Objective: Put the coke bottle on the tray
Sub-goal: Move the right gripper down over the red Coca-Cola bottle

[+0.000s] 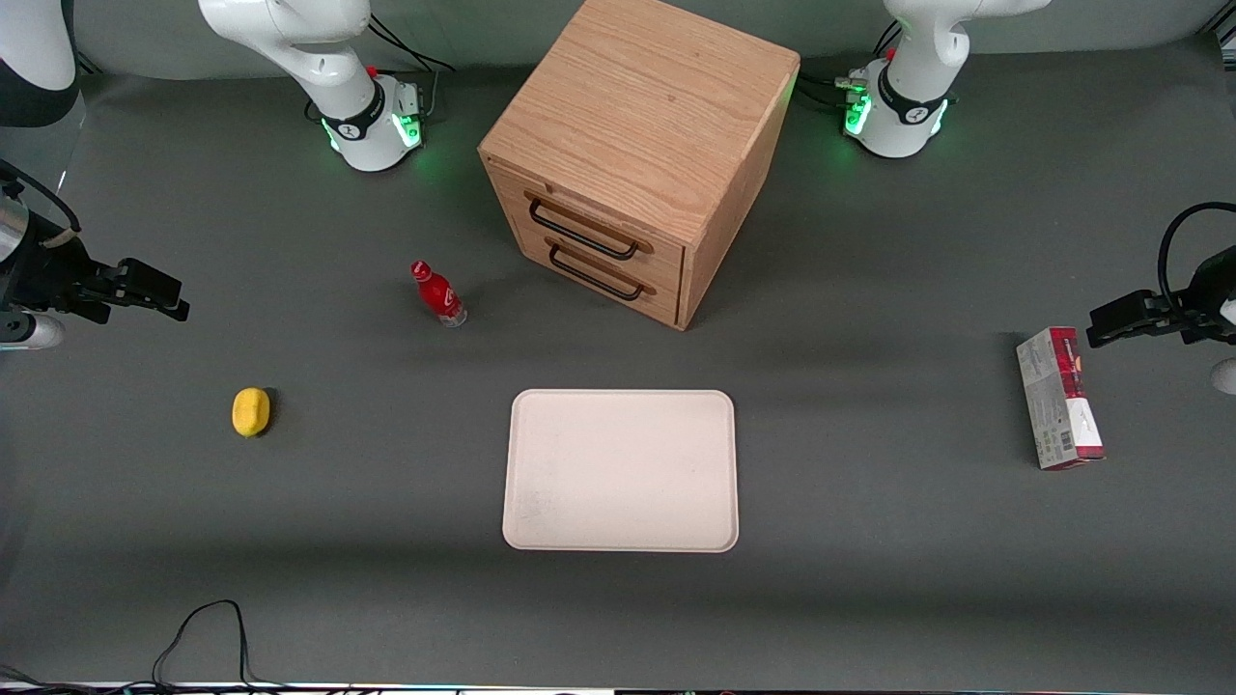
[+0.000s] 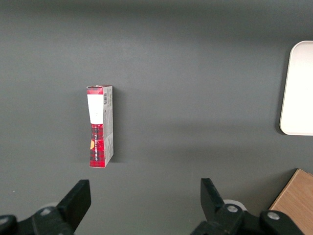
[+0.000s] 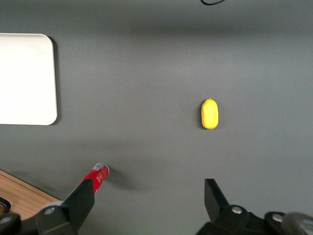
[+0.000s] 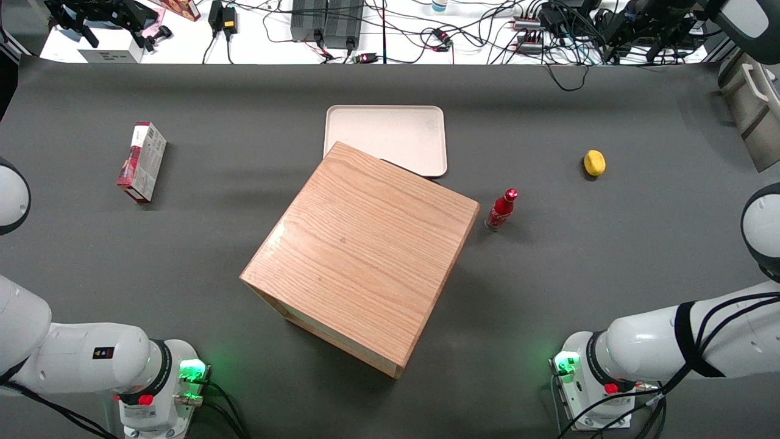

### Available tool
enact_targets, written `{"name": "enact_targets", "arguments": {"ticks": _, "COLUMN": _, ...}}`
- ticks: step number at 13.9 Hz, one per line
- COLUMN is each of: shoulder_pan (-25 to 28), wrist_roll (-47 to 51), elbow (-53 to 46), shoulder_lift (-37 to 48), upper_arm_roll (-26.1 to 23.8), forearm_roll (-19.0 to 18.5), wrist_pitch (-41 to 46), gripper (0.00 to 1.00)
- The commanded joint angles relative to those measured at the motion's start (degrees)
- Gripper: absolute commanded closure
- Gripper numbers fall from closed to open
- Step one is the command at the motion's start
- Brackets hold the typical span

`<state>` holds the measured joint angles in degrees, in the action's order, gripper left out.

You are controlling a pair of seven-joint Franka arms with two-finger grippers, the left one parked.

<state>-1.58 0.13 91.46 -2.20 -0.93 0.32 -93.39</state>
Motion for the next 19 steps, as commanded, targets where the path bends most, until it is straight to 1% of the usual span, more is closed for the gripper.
{"name": "enact_targets", "arguments": {"ticks": 1, "shoulder_pan": 0.96, "wrist_roll": -0.04, "elbow": -0.84, "shoulder_lift": -0.26, "upper_arm_roll": 0.84, "forearm_roll": -0.76, "wrist_pitch": 0.76, "gripper": 0.00}}
{"name": "enact_targets", "arguments": {"ticks": 4, "shoulder_pan": 1.74, "wrist_roll": 0.39, "elbow": -0.50, "shoulder_lift": -0.26, "upper_arm_roll": 0.58, "forearm_roll": -0.23, "wrist_pitch": 1.89, "gripper": 0.00}}
{"name": "enact_targets", "arguments": {"ticks": 5, "shoulder_pan": 3.49, "wrist_roll": 2.48, "elbow": -0.23, "shoulder_lift": -0.17, "upper_arm_roll": 0.49, "forearm_roll": 0.03, "wrist_pitch": 2.94, "gripper": 0.00}}
{"name": "enact_targets", "arguments": {"ticks": 7, "shoulder_pan": 8.23, "wrist_roll": 10.21, "elbow": 2.22, "shoulder_lift": 1.05, "upper_arm_roll": 0.49, "forearm_roll": 0.21, "wrist_pitch": 2.87, "gripper": 0.00}}
{"name": "enact_targets", "arguments": {"ticks": 9, "shoulder_pan": 12.98, "wrist_roll": 15.22, "elbow": 7.48, "shoulder_lift": 4.47, "upper_arm_roll": 0.67, "forearm_roll": 1.61, "wrist_pitch": 0.51, "gripper": 0.00}}
{"name": "enact_targets", "arguments": {"ticks": 12, "shoulder_pan": 19.40, "wrist_roll": 18.67, "elbow": 20.39, "shoulder_lift": 12.55, "upper_arm_roll": 0.67, "forearm_roll": 1.71, "wrist_pitch": -6.35, "gripper": 0.00}}
{"name": "enact_targets", "arguments": {"ticks": 15, "shoulder_pan": 22.75, "wrist_roll": 20.60, "elbow": 28.57, "shoulder_lift": 17.48, "upper_arm_roll": 0.76, "forearm_roll": 1.71, "wrist_pitch": -10.13, "gripper": 0.00}}
{"name": "enact_targets", "arguments": {"ticks": 17, "shoulder_pan": 23.02, "wrist_roll": 21.23, "elbow": 34.46, "shoulder_lift": 21.69, "upper_arm_roll": 0.58, "forearm_roll": 1.71, "wrist_pitch": -12.77, "gripper": 0.00}}
{"name": "enact_targets", "arguments": {"ticks": 19, "shoulder_pan": 24.77, "wrist_roll": 21.05, "elbow": 36.68, "shoulder_lift": 23.12, "upper_arm_roll": 0.67, "forearm_roll": 1.71, "wrist_pitch": -13.04, "gripper": 0.00}}
